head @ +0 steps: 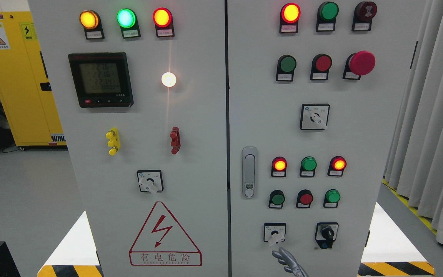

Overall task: Press green start button
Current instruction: 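Withdraw the right hand downward away from the button panel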

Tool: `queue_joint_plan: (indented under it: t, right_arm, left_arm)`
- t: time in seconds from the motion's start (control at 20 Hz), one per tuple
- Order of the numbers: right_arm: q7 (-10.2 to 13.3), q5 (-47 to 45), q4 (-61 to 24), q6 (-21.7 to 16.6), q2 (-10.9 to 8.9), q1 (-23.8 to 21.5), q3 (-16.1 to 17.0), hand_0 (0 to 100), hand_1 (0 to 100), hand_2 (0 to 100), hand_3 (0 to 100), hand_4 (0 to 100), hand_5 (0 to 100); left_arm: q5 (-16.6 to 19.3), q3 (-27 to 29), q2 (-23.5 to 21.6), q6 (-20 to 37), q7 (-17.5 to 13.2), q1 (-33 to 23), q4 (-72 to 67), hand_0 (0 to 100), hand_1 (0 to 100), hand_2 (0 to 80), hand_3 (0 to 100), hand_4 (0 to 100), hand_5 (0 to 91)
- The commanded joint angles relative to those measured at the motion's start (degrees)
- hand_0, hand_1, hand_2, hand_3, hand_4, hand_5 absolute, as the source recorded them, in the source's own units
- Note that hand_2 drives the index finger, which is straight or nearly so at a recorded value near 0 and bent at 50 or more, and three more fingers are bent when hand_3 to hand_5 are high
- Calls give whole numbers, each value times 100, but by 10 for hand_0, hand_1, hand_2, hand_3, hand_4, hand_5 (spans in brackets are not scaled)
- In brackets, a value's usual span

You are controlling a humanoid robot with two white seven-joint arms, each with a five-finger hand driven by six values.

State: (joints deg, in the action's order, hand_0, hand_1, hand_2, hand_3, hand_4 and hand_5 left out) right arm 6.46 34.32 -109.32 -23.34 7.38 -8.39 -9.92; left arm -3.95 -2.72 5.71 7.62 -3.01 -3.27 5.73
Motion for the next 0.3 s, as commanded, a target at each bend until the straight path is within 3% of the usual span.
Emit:
queue_joint_plan:
  t: [0.0,0.25]
  right_arm:
    - [-4,-127,-20,23,0,30,-107,583,751,0,82,120,112]
    - [-4,-145,7,40,0,56,-107,572,750,0,81,115,107]
  left_arm:
    - [0,0,0,3,2,2,-2,120,556,0,0,0,0]
    - [0,0,0,3,2,2,-1,120,556,0,0,0,0]
